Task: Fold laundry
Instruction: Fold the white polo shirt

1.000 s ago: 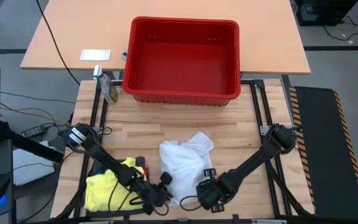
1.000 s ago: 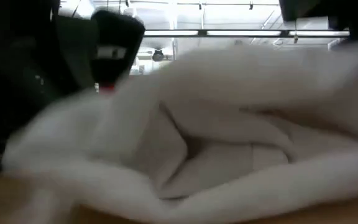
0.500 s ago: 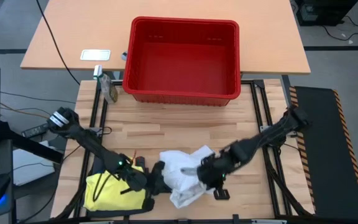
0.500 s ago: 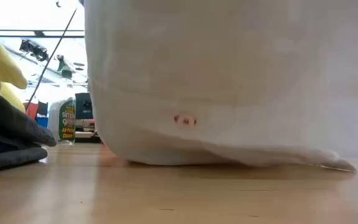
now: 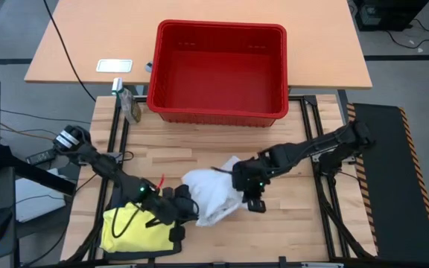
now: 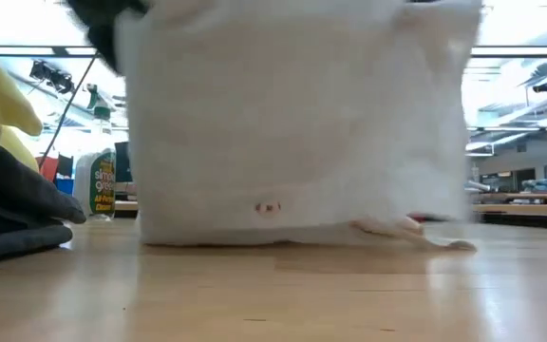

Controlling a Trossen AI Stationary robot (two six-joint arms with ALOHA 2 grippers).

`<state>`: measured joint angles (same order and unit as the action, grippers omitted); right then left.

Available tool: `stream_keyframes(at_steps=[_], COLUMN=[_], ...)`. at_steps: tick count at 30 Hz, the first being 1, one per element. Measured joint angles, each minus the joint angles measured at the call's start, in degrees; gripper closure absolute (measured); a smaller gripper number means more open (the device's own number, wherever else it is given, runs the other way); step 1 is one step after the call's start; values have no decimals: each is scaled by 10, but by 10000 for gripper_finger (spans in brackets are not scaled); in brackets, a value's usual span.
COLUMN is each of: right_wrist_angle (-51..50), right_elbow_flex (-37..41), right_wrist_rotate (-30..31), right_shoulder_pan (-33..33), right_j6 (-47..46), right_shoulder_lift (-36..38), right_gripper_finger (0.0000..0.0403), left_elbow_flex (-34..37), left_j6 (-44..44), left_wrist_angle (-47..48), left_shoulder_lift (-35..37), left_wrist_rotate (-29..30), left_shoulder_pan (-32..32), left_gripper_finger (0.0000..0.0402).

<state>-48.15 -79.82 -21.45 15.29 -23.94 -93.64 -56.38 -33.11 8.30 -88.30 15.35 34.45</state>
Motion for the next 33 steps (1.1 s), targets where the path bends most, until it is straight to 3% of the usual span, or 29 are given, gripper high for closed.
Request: stream_keyframes(at_steps=[5,12,19,24,28,33], right_wrist_angle=[37,54,104,133,130,62], right_elbow_flex=[33,57,112,127,128,128], right_wrist_rotate=[-51,59,22,41,92,231], right_shoulder_pan=[37,68,97,112,114,105], right_j6=[1,0,-46,-114,-200,-311], right_shoulder_lift=[-1,0,-1,-1,0,22], right_gripper_finger=[399,393,355,312,263,207], left_elbow_flex=[-1,0,0,0,0,0], left_j6=[-17,-17,15,24,3,-79], left_wrist_angle=[26,33,36,22,-57,-74], left_shoulder_lift=[-3,5,55,79,61,6], left_wrist_rotate=[3,-4,-61,-16,-12,-33], left_shoulder_pan=[20,26,6,-40,-96,-138], left_gripper_finger=[399,370,343,341,343,357])
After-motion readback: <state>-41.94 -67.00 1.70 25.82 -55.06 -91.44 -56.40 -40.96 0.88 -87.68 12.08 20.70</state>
